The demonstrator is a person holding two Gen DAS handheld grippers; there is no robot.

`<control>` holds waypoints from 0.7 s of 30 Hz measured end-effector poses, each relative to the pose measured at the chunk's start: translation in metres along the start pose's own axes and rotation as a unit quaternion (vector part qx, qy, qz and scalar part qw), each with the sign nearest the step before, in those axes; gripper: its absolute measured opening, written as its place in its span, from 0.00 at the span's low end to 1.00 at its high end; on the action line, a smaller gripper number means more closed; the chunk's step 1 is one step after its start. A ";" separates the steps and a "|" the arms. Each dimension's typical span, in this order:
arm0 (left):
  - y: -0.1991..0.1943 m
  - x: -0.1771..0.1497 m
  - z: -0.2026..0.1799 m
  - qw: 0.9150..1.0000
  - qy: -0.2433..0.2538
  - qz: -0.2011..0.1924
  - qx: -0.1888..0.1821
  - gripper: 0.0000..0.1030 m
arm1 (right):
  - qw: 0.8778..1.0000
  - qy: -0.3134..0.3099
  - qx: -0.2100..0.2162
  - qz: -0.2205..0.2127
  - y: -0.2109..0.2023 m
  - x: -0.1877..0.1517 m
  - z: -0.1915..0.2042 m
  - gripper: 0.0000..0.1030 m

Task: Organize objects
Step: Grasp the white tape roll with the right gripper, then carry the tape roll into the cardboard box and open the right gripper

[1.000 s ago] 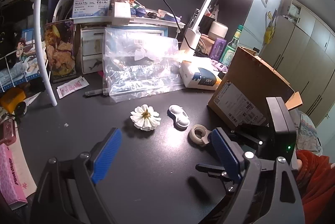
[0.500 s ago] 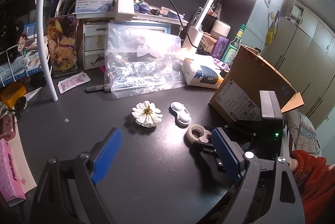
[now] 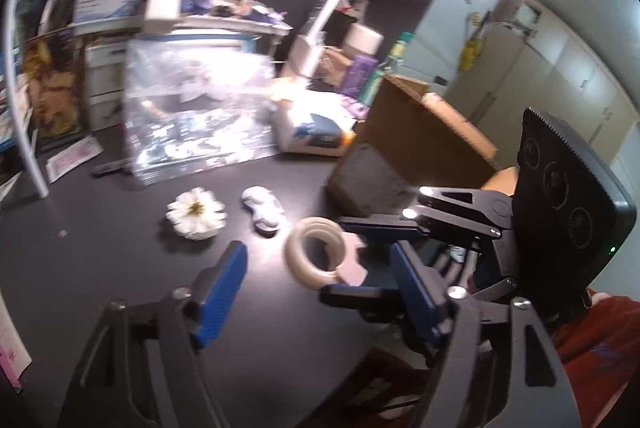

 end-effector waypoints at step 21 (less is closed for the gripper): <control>0.052 0.107 -0.115 0.993 0.107 0.018 -0.045 0.43 | 0.997 0.004 -0.060 -0.051 -0.108 0.030 -0.081 0.34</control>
Point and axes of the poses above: each gripper's, at about its wrist camera, not at the fingertips, and y roughly the way its jaws point, z to its left, x to its top, the point moved 8 cm from there along y, roughly the way its jaws point, and after that the axes turned 4 degrees about y, right-handed, at the moved point
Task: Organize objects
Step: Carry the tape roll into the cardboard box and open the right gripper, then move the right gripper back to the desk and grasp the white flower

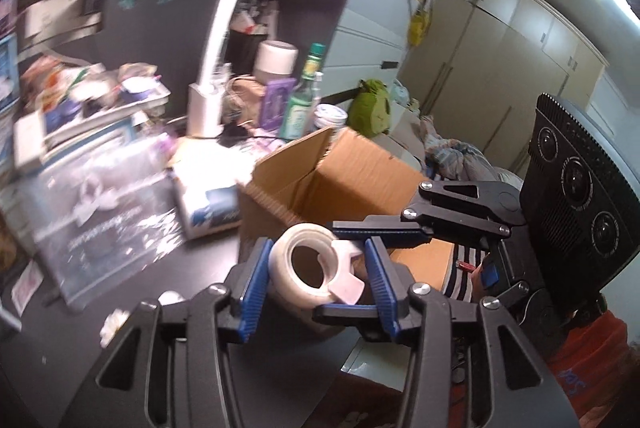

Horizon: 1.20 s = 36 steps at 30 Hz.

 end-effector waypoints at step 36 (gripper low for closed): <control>-0.022 0.012 0.036 0.996 -0.016 -0.017 0.087 0.80 | 0.997 0.057 -0.016 0.039 -0.009 -0.007 -0.062 0.54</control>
Point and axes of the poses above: each gripper's, at about its wrist camera, not at the fingertips, and y roughly the way its jaws point, z to its left, x to its top, the point moved 8 cm from there along y, roughly the way its jaws point, and after that the axes turned 4 degrees about y, right-handed, at the moved point
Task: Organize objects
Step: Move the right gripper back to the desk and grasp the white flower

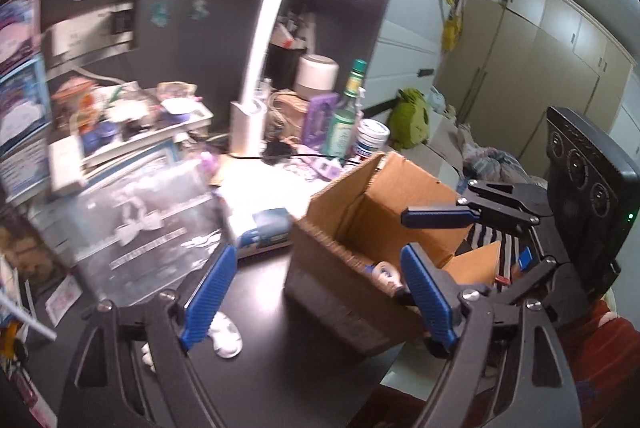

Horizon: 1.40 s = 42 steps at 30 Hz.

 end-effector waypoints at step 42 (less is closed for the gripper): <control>-0.030 -0.184 0.185 0.981 -0.156 0.031 0.112 0.80 | 0.993 -0.013 0.039 0.115 0.261 -0.040 0.116 0.38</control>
Point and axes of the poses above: each gripper's, at about its wrist camera, not at the fingertips, and y roughly the way its jaws point, z to its left, x to its top, the point moved 8 cm from there along y, roughly the way its jaws point, and after that the axes turned 4 degrees about y, right-handed, at the moved point
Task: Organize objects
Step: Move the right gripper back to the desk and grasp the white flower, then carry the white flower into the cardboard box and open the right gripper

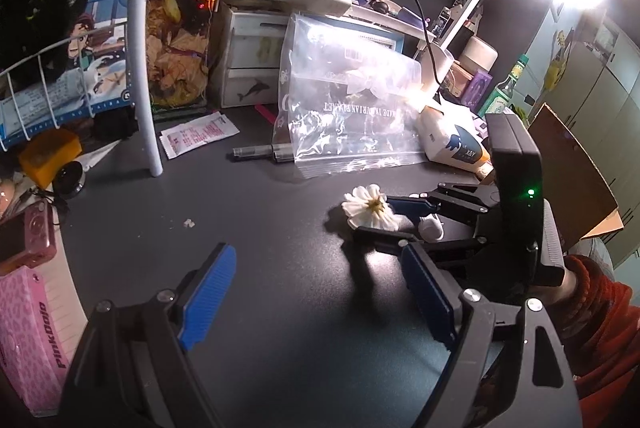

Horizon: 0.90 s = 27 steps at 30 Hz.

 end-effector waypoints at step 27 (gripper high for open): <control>-0.054 0.032 -0.145 0.986 0.084 -0.041 -0.135 0.41 | 0.987 -0.076 0.054 -0.134 -0.179 -0.009 0.061 0.28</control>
Point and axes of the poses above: each gripper's, at about its wrist camera, not at the fingertips, and y roughly the way its jaws point, z to its left, x to its top, the point moved 8 cm from there along y, roughly the way its jaws point, and after that the axes turned 4 degrees about y, right-handed, at the moved point
